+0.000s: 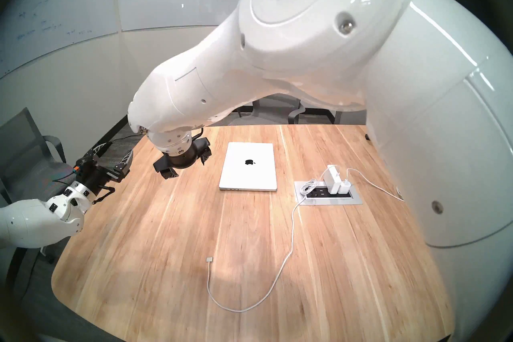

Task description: Plug the charging cable into the port of a MacBook

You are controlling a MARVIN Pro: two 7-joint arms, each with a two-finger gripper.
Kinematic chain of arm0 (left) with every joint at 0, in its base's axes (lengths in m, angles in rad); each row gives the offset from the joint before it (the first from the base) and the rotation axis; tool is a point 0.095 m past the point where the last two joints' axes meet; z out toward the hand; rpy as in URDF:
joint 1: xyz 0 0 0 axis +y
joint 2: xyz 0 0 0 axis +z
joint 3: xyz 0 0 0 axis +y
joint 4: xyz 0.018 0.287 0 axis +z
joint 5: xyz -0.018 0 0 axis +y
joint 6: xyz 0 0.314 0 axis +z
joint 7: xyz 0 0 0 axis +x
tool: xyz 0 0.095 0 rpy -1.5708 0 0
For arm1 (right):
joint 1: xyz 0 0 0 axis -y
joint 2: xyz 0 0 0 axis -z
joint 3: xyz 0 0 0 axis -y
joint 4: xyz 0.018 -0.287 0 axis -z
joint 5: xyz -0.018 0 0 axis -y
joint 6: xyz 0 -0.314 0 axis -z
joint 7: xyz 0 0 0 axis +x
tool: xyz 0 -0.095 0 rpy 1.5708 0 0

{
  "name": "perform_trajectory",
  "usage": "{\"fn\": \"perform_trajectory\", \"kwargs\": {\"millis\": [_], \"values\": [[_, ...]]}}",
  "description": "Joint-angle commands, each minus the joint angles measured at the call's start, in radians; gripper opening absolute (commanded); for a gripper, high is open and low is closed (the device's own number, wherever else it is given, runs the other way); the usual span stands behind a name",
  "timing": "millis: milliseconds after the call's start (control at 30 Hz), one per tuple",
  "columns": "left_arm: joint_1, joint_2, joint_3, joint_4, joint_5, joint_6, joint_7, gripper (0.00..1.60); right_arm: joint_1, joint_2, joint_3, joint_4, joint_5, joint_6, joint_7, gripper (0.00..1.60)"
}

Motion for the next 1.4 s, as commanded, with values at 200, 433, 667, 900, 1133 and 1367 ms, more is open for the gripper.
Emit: {"fn": "perform_trajectory", "kwargs": {"millis": [200,433,667,900,1133,1367], "values": [[-0.015,0.001,-0.013,-0.002,0.001,-0.007,0.001,1.60,-0.055,-0.022,-0.043,0.202,-0.054,0.200,0.137,1.60],[-0.015,0.001,-0.013,-0.002,0.001,-0.007,0.001,1.60,-0.095,-0.039,-0.076,0.272,-0.122,0.345,0.213,1.60],[-0.015,0.001,-0.014,-0.002,0.001,-0.007,0.002,1.60,-0.113,-0.043,-0.077,0.305,-0.164,0.364,0.250,1.60],[-0.015,0.001,-0.014,-0.002,0.001,-0.007,0.002,1.60,-0.118,-0.047,-0.080,0.317,-0.178,0.364,0.267,1.60],[-0.015,0.001,-0.014,-0.002,0.001,-0.007,0.002,1.60,-0.119,-0.050,-0.085,0.323,-0.184,0.364,0.279,1.60],[-0.015,0.001,-0.014,-0.002,0.001,-0.007,0.002,1.60,-0.119,-0.052,-0.089,0.325,-0.186,0.364,0.286,1.60]]}}
